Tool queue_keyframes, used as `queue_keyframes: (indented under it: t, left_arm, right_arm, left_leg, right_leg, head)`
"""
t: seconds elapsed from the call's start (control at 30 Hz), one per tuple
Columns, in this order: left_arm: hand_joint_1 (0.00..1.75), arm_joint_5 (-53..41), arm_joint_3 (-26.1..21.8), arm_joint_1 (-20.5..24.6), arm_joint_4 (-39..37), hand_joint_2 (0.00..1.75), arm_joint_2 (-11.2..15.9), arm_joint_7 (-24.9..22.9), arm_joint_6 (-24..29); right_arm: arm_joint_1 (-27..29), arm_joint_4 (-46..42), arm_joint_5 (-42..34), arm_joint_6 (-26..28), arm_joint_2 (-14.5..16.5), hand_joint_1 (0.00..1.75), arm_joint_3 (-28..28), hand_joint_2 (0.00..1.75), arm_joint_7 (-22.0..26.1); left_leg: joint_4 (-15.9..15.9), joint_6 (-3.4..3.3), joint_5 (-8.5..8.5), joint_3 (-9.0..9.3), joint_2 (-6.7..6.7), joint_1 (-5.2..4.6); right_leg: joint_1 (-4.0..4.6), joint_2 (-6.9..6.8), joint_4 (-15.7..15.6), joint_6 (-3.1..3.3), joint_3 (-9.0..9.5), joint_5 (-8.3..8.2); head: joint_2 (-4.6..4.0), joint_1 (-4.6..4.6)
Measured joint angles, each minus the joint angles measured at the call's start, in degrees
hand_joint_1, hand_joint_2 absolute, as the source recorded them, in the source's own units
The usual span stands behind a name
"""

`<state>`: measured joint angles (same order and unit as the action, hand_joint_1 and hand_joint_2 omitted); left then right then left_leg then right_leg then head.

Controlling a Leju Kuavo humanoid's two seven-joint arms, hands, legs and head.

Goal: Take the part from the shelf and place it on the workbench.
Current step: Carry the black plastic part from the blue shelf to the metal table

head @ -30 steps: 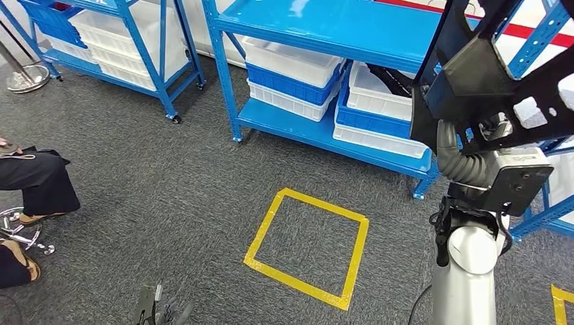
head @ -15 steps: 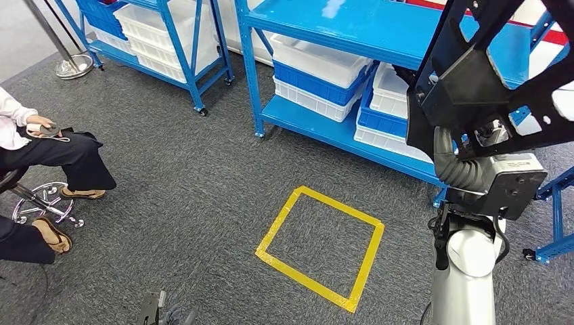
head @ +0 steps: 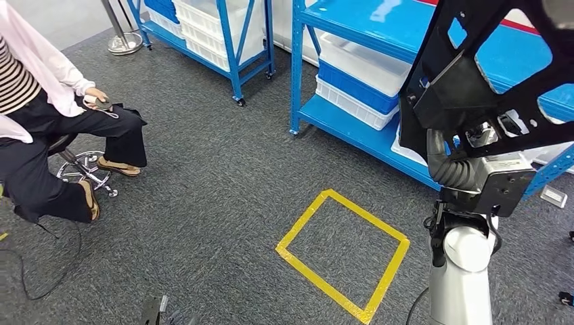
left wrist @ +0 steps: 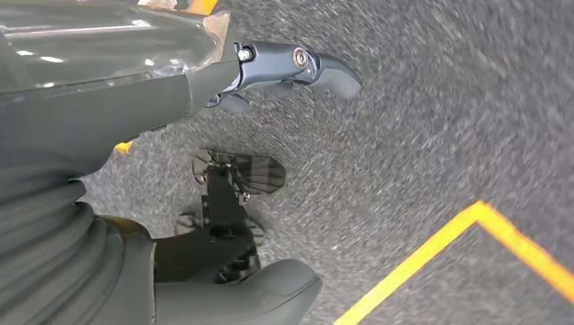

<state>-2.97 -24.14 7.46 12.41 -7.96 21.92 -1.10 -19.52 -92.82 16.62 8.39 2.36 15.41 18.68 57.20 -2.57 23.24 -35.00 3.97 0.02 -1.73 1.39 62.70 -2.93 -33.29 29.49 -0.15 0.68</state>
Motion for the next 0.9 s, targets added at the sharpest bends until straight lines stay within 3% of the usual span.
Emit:
queue_keyframes:
  t: [0.07, 0.17, 0.23, 0.3, 0.37, 0.4, 0.43, 0.5, 0.57, 0.6, 0.67, 0.73, 0.8, 0.87, 0.9]
  left_arm:
    - [0.0, 0.1, 0.0, -0.1, 0.0, 1.75, 0.1, 0.1, 0.8]
    - [0.0, 1.0, -0.1, -0.6, 0.0, 1.75, 0.4, -0.2, 0.8]
    - [0.0, 1.4, -0.1, -1.0, -0.1, 1.75, 0.7, -0.5, -0.3]
    - [0.0, 1.7, -0.1, -1.0, -0.1, 1.75, 0.8, -0.6, -1.0]
    - [0.0, 1.9, -0.2, -1.1, -0.1, 1.75, 0.8, -0.6, -1.5]
    - [0.0, 2.0, -0.2, -1.3, -0.2, 1.75, 0.8, -0.6, -1.8]
    - [0.0, 2.0, -0.2, -1.3, -0.2, 1.75, 0.9, -0.6, -2.0]
    - [0.0, 2.0, -0.3, -1.4, -0.2, 1.75, 1.0, -0.6, -2.6]
    - [0.0, 2.0, -0.3, -1.3, -0.2, 1.75, 1.0, -0.6, -3.0]
    - [0.0, 2.0, -0.3, -1.2, -0.2, 1.75, 1.0, -0.6, -3.1]
    - [0.0, 1.9, -0.4, -1.3, -0.3, 1.75, 1.0, -0.6, -3.2]
    - [0.0, 1.9, -0.4, -1.4, -0.3, 1.75, 1.0, -0.6, -3.3]
    - [0.0, 1.9, -0.5, -1.3, -0.3, 1.75, 1.0, -0.6, -3.4]
    - [0.0, 1.9, -0.5, -1.3, -0.3, 1.75, 1.0, -0.6, -3.4]
    - [0.0, 1.9, -0.6, -1.4, -0.3, 1.75, 1.0, -0.6, -3.4]
  right_arm:
    - [-0.3, 0.5, -0.2, -0.4, 0.1, 1.75, 0.0, 1.75, 0.4]
    - [-1.2, 1.8, -0.4, -1.0, 0.4, 1.75, 0.0, 1.75, 0.7]
    - [-2.1, 2.7, -0.5, -1.2, 0.9, 1.75, 0.1, 1.75, 0.8]
    - [-2.6, 3.4, -0.6, -1.3, 1.2, 1.75, 0.2, 1.75, 0.9]
    - [-2.9, 4.2, -0.7, -1.4, 1.2, 1.75, 0.2, 1.75, 1.0]
    - [-3.0, 4.6, -0.8, -1.4, 1.3, 1.75, 0.2, 1.75, 1.1]
    - [-3.1, 4.9, -0.8, -1.5, 1.5, 1.75, 0.2, 1.75, 1.2]
    - [-3.4, 5.4, -1.1, -1.7, 1.9, 1.75, 0.2, 1.75, 1.3]
    - [-3.8, 5.7, -1.3, -1.8, 2.3, 1.75, 0.3, 1.75, 1.3]
    - [-3.9, 5.9, -1.4, -1.9, 2.4, 1.75, 0.3, 1.75, 1.3]
    - [-4.0, 6.2, -1.5, -1.9, 2.7, 1.75, 0.3, 1.75, 1.3]
    - [-4.0, 6.4, -1.5, -1.9, 2.8, 1.75, 0.3, 1.75, 1.4]
    - [-4.0, 6.7, -1.6, -1.9, 2.8, 1.75, 0.3, 1.75, 1.4]
    - [-3.9, 7.0, -1.6, -1.9, 2.7, 1.75, 0.3, 1.75, 1.4]
    - [-3.8, 7.2, -1.6, -1.9, 2.7, 1.75, 0.3, 1.75, 1.4]
  left_leg:
    - [0.7, 0.72, -0.05, -0.84, 1.07, -0.04]
    - [1.0, 1.81, -0.43, -1.89, 1.81, 0.25]
    - [3.6, 2.41, 1.24, -3.23, -0.07, 0.33]
    - [10.1, 3.0, 4.74, -6.24, -2.57, 0.48]
    - [16.3, 3.38, 7.01, -9.12, -3.46, 0.72]
    - [16.8, 3.44, 6.74, -9.26, -3.68, 0.78]
    - [15.2, 3.43, 5.61, -8.33, -3.91, 0.8]
    - [7.4, 3.11, 2.45, -3.96, -5.66, 0.68]
    - [2.1, 2.47, 1.01, -1.19, -7.17, 0.3]
    - [1.5, 2.14, 1.05, -1.06, -7.28, 0.05]
    - [1.3, 1.32, 0.68, -1.24, -6.04, -0.1]
    - [0.6, 0.34, 0.1, -1.09, -5.01, -0.03]
    - [0.3, -0.39, -0.31, -1.07, -3.91, 0.01]
    - [0.4, -0.7, -0.46, -1.22, -2.51, -0.12]
    - [0.4, -0.76, -0.51, -1.26, -1.78, -0.23]
  right_leg:
    - [-0.14, 1.38, -4.2, 0.0, 1.83, -1.27]
    - [0.0, 0.61, -4.4, 1.03, 1.64, -1.72]
    - [-0.22, -0.34, -4.5, 1.8, 1.59, -2.09]
    - [-0.08, -1.5, -4.6, 2.17, 1.55, -2.16]
    - [0.09, -2.79, -4.6, 2.21, 1.49, -2.14]
    - [0.11, -3.45, -4.6, 2.2, 1.48, -2.13]
    - [0.09, -4.05, -4.6, 2.18, 1.49, -2.12]
    - [0.19, -5.1, -4.6, 2.12, 1.5, -2.08]
    - [0.6, -5.92, -4.6, 1.82, 1.43, -2.0]
    - [0.79, -6.31, -4.6, 1.57, 1.41, -1.97]
    - [0.9, -7.09, -4.7, 0.94, 1.32, -1.91]
    - [0.81, -5.81, -3.3, 0.69, 0.63, -0.81]
    - [0.67, -3.09, 3.0, 1.16, -2.2, 2.27]
    - [0.77, -1.78, 10.6, 1.38, -5.87, 4.97]
    - [0.85, -1.59, 11.9, 1.2, -6.59, 5.1]
  head:
    - [0.0, 0.05]
    - [0.0, 0.19]
    - [0.0, 0.62]
    - [0.0, 1.05]
    - [0.0, 1.08]
    - [0.0, 1.09]
    - [0.0, 1.1]
    - [0.0, 1.13]
    - [0.0, 1.01]
    - [0.0, 0.91]
    - [0.0, 0.77]
    - [0.0, 0.64]
    - [0.0, 0.46]
    - [0.0, 0.38]
    - [0.0, 0.36]
